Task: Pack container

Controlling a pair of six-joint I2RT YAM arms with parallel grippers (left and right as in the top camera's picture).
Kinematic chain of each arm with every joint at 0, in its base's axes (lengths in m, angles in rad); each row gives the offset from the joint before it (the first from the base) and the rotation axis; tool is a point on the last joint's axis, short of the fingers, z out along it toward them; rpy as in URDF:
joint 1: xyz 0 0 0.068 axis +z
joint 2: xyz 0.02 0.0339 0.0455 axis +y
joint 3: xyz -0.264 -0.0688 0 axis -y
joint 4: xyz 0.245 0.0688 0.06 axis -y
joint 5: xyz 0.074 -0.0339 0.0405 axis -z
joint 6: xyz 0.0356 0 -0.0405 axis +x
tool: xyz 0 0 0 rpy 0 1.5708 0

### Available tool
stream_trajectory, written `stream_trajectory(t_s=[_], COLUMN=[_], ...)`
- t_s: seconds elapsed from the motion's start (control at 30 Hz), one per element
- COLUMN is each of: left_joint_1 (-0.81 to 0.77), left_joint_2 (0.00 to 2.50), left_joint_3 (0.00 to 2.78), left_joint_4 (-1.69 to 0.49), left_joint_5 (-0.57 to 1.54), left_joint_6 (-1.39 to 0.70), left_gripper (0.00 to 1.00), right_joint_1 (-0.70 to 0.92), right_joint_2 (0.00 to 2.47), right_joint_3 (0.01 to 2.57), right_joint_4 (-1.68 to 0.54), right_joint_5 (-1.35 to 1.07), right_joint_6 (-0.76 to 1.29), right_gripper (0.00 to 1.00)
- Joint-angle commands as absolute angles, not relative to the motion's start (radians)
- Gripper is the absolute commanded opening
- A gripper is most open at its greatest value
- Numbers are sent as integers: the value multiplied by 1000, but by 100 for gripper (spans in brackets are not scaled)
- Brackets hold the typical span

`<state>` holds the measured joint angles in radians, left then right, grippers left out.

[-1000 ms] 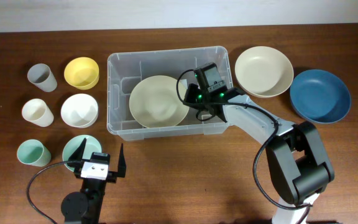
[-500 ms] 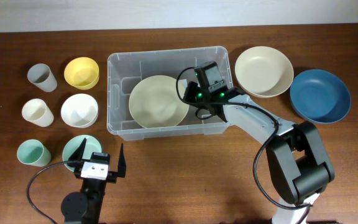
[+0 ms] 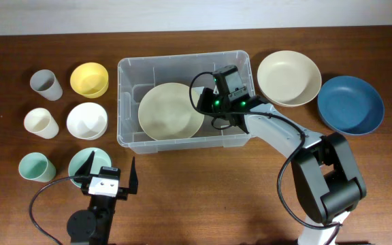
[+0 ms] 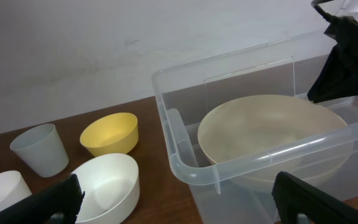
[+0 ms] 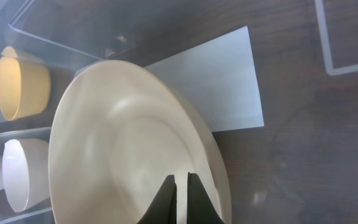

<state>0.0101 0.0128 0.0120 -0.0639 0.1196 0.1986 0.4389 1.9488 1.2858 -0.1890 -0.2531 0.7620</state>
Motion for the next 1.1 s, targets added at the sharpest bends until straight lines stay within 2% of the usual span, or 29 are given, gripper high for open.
stream_trajectory(t_s=[0.0, 0.27, 0.4, 1.07], left_joint_1=[16, 16, 16, 16], left_joint_2=[7, 7, 7, 7], left_joint_3=[9, 9, 9, 9], left_joint_4=[-68, -68, -68, -68], left_joint_5=[119, 119, 119, 119], left_joint_6=[208, 208, 208, 208], left_gripper=[100, 100, 100, 100], right_joint_1=[427, 414, 404, 454], right_joint_2=[1930, 1913, 1923, 2027], right_joint_3=[1325, 1486, 1486, 1478], right_joint_4=[-197, -501, -567, -512], right_joint_5=[-211, 64, 64, -34], right_joint_6=[696, 668, 661, 662], right_gripper=[4, 4, 4, 4])
